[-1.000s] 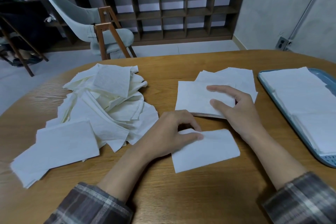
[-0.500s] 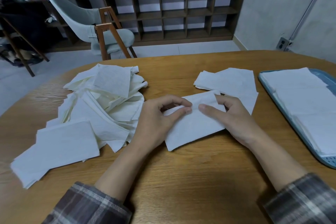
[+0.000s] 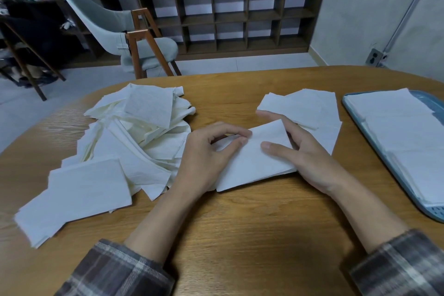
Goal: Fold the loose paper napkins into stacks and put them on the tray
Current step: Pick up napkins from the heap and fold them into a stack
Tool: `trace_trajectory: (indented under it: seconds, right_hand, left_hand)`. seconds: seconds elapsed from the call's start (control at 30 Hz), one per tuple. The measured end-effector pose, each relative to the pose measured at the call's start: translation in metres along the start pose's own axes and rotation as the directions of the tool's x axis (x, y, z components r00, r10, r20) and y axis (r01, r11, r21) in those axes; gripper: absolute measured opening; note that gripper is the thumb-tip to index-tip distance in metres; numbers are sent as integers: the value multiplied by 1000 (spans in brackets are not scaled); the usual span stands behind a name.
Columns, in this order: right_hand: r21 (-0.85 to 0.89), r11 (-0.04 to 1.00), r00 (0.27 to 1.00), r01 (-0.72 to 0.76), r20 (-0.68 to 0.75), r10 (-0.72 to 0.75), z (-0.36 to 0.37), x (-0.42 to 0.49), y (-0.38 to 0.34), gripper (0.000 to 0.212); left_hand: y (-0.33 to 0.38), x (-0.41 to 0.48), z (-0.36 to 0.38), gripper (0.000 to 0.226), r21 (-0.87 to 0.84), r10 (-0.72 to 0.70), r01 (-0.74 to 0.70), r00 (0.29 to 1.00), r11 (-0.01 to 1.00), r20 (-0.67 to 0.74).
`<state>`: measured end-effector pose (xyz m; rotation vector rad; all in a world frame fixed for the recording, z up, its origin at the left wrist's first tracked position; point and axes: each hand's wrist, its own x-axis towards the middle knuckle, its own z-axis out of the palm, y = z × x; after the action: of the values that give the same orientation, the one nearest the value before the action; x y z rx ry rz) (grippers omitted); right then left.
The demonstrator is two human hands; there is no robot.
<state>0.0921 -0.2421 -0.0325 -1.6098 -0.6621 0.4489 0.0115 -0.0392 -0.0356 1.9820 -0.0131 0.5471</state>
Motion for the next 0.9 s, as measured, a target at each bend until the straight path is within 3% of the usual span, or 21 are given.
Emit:
trace_trajectory:
  seconds: [0.2,0.33,0.43,0.5,0.57,0.63,0.7,0.77,0.9]
  right_hand:
    - [-76,997,999,19,-47,-22,3,0,-1,52]
    - [9,999,993,34,-115,-33,2,1,-1,55]
    - [360,932,992,31,-124,15,-5,2,-2,57]
    - [451,892,992,33,-124,26,-9,3,-3,59]
    - [395,918,988,29,-149,33,-10,5,0,61]
    - [234,972,981,19,-194,27,-10,6,5,62]
    - [13,1000,976,11,-216,-8,-10,6,9,60]
    - [-133,991,979,1,-202,-28,-9,7,10,52]
    - [-140,990,990,-25,-140,5,-10,7,8,46]
  left_hand:
    - [0,-1,4,14,117,111,-105,993,988,-48]
    - [-4,-1,5,26,239,65,-13,976,971,-209]
    - [5,-1,4,30,82,-122,144,965,986,-231]
    - [9,0,4,37,-148,-304,291,950,945,-74]
    - [5,1,3,50,-289,-359,375,927,881,108]
    - [6,1,5,49,-314,-369,402,915,860,160]
    - [12,-1,5,43,-244,-294,323,944,914,147]
    - [10,-4,4,60,-170,-246,266,960,949,131]
    - [2,-5,4,63,-31,-162,170,971,985,174]
